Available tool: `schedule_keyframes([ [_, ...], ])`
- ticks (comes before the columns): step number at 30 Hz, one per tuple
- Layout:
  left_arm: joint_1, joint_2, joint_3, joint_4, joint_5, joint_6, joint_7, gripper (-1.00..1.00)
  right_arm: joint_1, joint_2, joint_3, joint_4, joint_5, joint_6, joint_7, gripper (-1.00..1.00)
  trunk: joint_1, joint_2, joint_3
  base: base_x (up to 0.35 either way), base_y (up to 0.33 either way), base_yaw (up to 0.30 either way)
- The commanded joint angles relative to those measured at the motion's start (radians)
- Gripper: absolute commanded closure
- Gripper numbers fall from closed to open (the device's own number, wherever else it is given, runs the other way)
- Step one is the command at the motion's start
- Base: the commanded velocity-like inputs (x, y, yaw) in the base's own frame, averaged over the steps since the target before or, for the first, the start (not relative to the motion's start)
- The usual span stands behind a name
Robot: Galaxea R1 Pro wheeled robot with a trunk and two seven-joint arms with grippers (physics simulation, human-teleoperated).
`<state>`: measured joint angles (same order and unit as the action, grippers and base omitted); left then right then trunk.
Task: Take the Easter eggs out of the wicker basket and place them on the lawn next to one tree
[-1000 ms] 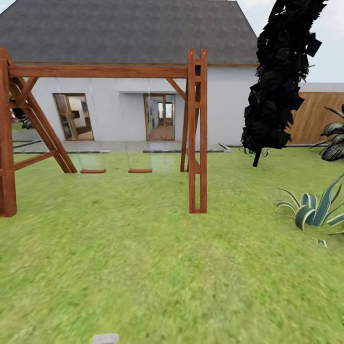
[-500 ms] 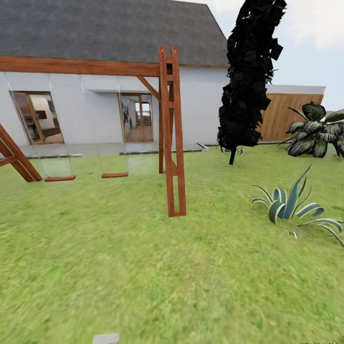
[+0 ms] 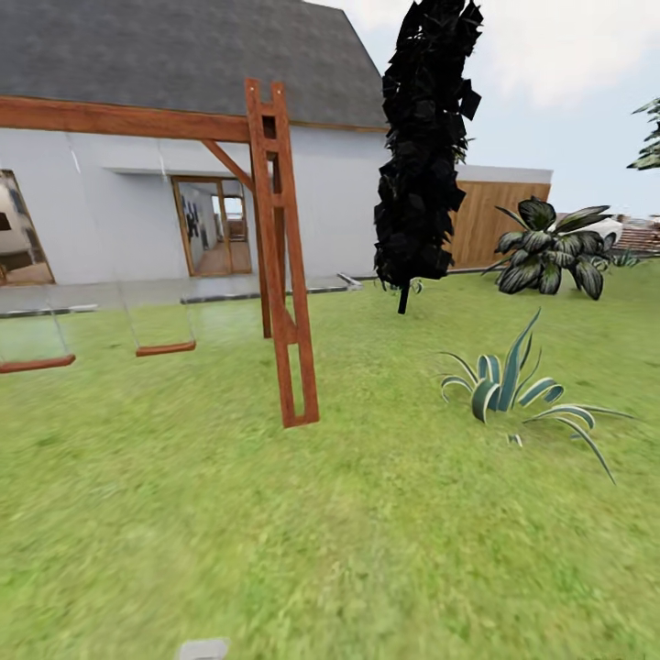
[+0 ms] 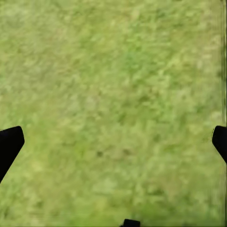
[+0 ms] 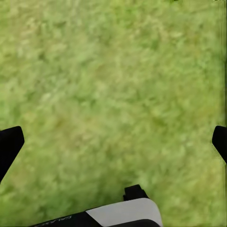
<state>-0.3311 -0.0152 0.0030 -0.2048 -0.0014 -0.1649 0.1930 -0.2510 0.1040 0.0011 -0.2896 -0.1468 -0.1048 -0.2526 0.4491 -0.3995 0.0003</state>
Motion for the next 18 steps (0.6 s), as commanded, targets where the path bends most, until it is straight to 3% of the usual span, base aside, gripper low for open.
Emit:
schedule_keyframes([
  [1, 0.0, 0.0, 0.0, 0.001, 0.0, -0.003, 0.003, -1.0, -0.001, 0.0, 0.0, 0.001, -0.01, -0.006, -0.001, -1.0, 0.001, -0.001, 0.0, 0.299, -0.073, -0.277],
  [7, 0.001, 0.0, 0.0, 0.001, 0.0, -0.004, 0.004, -1.0, 0.0, 0.0, 0.0, 0.001, -0.008, -0.008, -0.002, -1.0, 0.001, -0.001, 0.0, 0.311, -0.021, -0.22],
  [18, 0.001, 0.0, 0.0, 0.001, 0.0, -0.004, 0.005, -1.0, 0.0, -0.001, 0.0, 0.003, -0.006, -0.006, -0.002, -1.0, 0.001, -0.001, 0.0, 0.321, -0.001, -0.02],
])
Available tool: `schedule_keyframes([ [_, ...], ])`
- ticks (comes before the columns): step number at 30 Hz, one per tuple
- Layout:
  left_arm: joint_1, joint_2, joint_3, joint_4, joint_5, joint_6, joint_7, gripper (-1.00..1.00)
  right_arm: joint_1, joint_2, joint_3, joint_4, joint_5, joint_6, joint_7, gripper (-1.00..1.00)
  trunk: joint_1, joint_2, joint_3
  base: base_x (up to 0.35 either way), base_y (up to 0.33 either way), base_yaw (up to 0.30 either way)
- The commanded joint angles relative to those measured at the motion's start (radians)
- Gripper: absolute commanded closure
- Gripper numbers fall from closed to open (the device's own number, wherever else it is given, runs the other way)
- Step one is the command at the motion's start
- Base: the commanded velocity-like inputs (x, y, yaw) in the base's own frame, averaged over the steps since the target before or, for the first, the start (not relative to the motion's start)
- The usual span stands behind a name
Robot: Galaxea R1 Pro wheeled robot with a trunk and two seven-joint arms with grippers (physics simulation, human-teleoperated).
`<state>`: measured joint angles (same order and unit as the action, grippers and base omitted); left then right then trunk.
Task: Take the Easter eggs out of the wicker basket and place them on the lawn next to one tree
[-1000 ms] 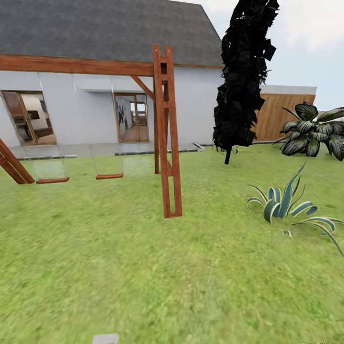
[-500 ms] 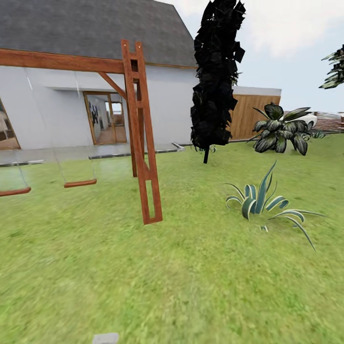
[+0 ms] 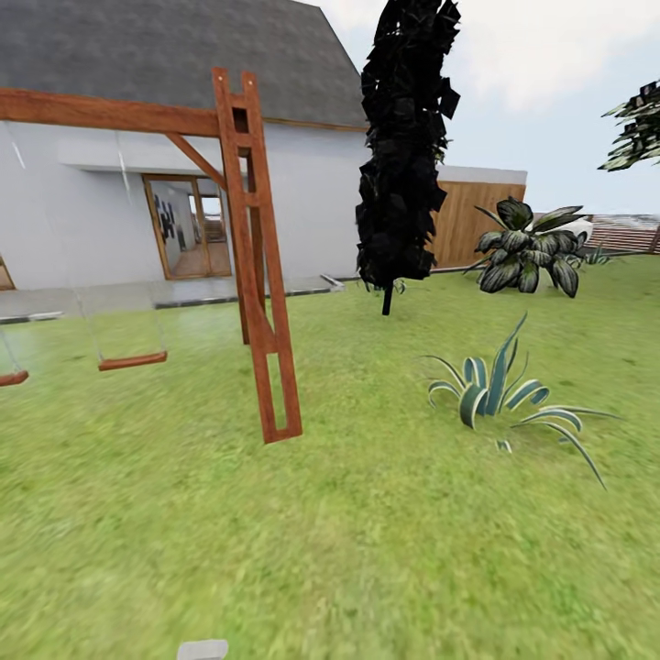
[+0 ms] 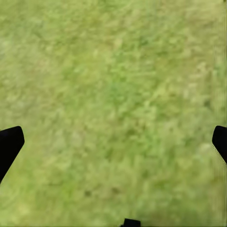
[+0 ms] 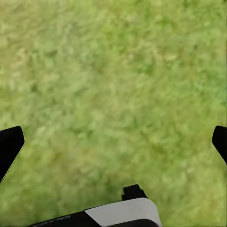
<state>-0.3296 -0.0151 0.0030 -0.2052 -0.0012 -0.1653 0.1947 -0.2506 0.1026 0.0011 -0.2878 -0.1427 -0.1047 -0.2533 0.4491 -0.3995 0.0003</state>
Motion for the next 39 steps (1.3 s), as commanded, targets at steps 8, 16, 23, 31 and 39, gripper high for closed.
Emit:
schedule_keyframes([
  [8, 0.0, 0.0, 0.0, 0.001, 0.0, -0.003, 0.003, -1.0, -0.001, 0.0, 0.0, 0.001, -0.011, -0.008, -0.001, -1.0, 0.001, -0.001, 0.0, 0.322, 0.0, 0.0],
  [16, 0.0, 0.0, 0.0, 0.001, 0.0, -0.003, 0.003, -1.0, -0.001, 0.002, 0.0, 0.0, -0.014, -0.008, 0.0, -1.0, 0.001, -0.001, 0.0, 0.323, 0.0, -0.001],
  [23, 0.0, 0.0, 0.0, 0.001, 0.0, -0.003, 0.003, -1.0, -0.001, 0.002, 0.0, 0.0, -0.015, -0.006, 0.0, -1.0, 0.001, -0.001, 0.0, 0.323, 0.0, -0.17],
  [31, 0.0, 0.0, 0.0, 0.001, 0.0, -0.003, 0.003, -1.0, -0.001, 0.002, 0.0, 0.0, -0.014, -0.007, 0.0, -1.0, 0.001, -0.001, 0.0, 0.324, 0.0, -0.173],
  [39, 0.0, 0.001, 0.0, 0.001, 0.0, -0.003, 0.003, -1.0, 0.0, 0.003, 0.0, 0.0, -0.014, -0.007, 0.001, -1.0, 0.001, -0.001, 0.0, 0.328, 0.0, -0.011],
])
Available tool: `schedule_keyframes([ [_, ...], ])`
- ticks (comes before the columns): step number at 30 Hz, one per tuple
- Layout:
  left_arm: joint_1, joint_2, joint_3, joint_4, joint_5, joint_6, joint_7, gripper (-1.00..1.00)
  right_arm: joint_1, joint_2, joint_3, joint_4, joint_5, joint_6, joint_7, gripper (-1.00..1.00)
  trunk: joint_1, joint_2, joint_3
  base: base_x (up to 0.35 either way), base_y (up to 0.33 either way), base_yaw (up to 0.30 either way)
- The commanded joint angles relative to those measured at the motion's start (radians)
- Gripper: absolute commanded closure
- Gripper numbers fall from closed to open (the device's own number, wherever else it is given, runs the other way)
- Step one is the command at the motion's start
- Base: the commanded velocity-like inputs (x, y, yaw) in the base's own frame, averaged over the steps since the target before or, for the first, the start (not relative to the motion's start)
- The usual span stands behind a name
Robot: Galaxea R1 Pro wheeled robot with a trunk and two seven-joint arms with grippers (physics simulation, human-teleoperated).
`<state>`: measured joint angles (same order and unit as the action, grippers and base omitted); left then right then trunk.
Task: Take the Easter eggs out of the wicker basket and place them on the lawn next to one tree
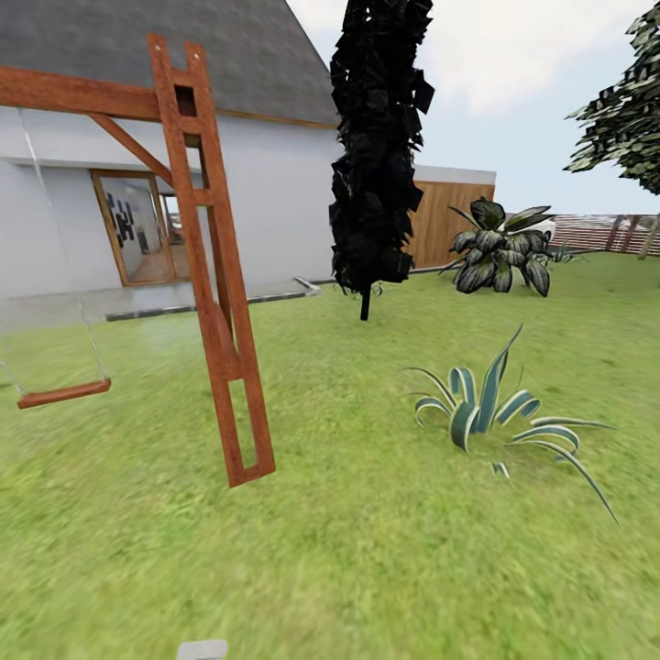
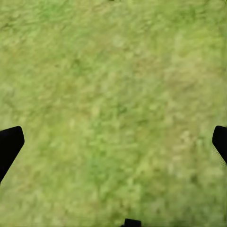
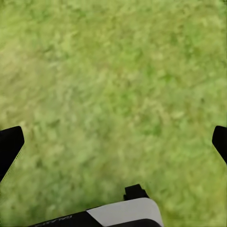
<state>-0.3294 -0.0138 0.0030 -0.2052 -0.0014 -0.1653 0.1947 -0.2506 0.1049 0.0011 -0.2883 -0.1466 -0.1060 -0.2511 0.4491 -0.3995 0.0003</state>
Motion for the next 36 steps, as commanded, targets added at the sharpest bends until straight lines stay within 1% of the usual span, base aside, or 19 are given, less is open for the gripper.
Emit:
schedule_keyframes([
  [1, 0.0, 0.0, 0.0, 0.001, 0.0, -0.003, 0.003, -1.0, -0.001, 0.0, 0.0, 0.001, -0.01, -0.006, -0.001, -1.0, 0.001, -0.001, 0.0, 0.328, 0.0, -0.001],
  [17, 0.0, 0.0, 0.0, 0.001, 0.0, -0.003, 0.003, -1.0, -0.001, 0.0, 0.0, 0.001, -0.01, -0.003, 0.0, -1.0, 0.001, -0.001, 0.0, 0.329, 0.0, -0.005],
  [27, 0.0, 0.0, 0.0, 0.001, 0.0, -0.003, 0.003, -1.0, -0.001, 0.001, 0.0, 0.001, -0.01, -0.006, 0.0, -1.0, 0.001, -0.001, 0.0, 0.329, 0.0, -0.188],
  [36, 0.0, 0.0, 0.0, 0.001, 0.0, -0.003, 0.003, -1.0, -0.001, 0.001, 0.0, 0.001, -0.01, -0.006, 0.0, -1.0, 0.001, -0.001, 0.0, 0.329, 0.0, -0.03],
])
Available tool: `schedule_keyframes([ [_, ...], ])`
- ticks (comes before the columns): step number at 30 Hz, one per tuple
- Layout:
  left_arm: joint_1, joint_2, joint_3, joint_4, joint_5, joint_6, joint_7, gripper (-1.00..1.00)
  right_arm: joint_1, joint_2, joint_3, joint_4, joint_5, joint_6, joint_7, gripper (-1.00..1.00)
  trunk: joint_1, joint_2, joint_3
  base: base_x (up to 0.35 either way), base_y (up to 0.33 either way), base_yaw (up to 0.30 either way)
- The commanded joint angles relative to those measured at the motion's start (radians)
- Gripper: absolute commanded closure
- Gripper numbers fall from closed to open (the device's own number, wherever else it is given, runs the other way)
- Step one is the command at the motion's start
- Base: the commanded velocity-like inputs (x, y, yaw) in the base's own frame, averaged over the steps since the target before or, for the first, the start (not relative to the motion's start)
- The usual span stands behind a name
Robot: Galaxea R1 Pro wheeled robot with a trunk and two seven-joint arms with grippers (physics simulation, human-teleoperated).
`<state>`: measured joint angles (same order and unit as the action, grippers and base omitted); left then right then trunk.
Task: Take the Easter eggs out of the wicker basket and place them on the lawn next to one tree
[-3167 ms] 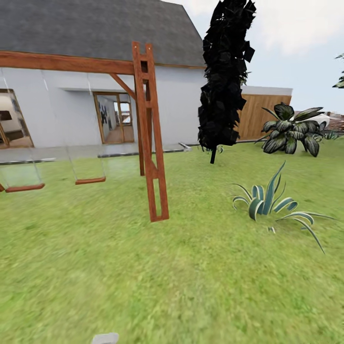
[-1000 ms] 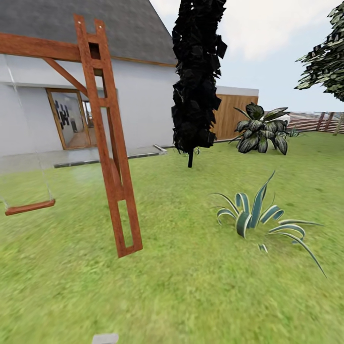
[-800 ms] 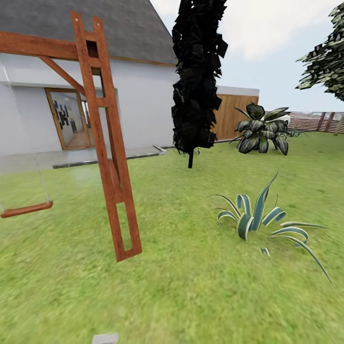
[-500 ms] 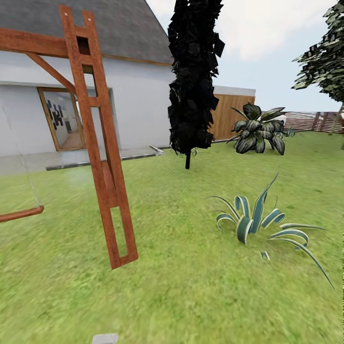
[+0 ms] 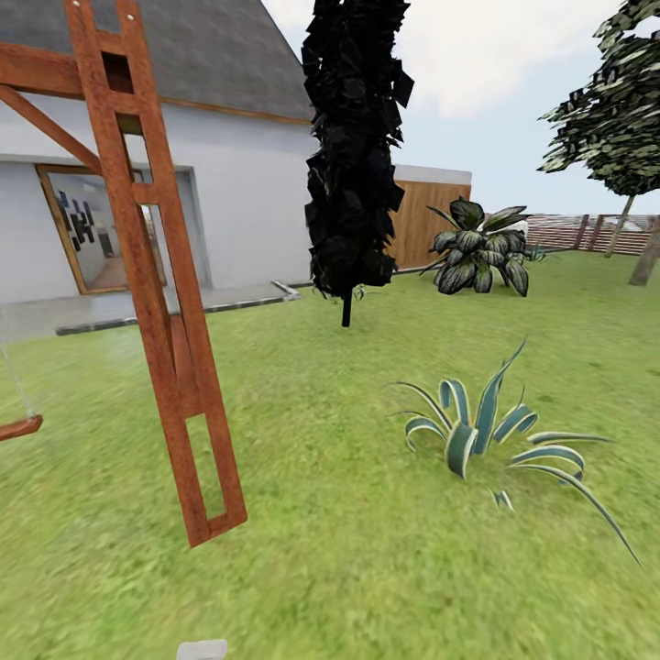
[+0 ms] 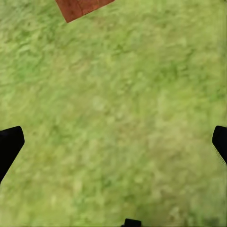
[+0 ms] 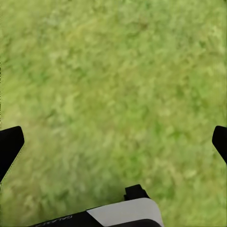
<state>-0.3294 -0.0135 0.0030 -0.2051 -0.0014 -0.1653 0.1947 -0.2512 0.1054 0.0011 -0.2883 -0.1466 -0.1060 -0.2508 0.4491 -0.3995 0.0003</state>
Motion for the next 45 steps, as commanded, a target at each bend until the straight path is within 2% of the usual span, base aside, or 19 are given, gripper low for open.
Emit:
schedule_keyframes([
  [1, 0.0, 0.0, 0.0, 0.001, 0.0, -0.003, 0.003, -1.0, 0.0, 0.0, 0.0, 0.001, -0.01, -0.006, -0.001, -1.0, 0.001, -0.001, 0.0, 0.329, 0.0, -0.003],
  [45, 0.0, 0.0, 0.0, 0.001, 0.0, -0.003, 0.003, -1.0, 0.0, 0.0, 0.0, 0.001, -0.01, -0.006, -0.001, -1.0, 0.001, -0.001, 0.0, 0.329, 0.0, 0.0],
])
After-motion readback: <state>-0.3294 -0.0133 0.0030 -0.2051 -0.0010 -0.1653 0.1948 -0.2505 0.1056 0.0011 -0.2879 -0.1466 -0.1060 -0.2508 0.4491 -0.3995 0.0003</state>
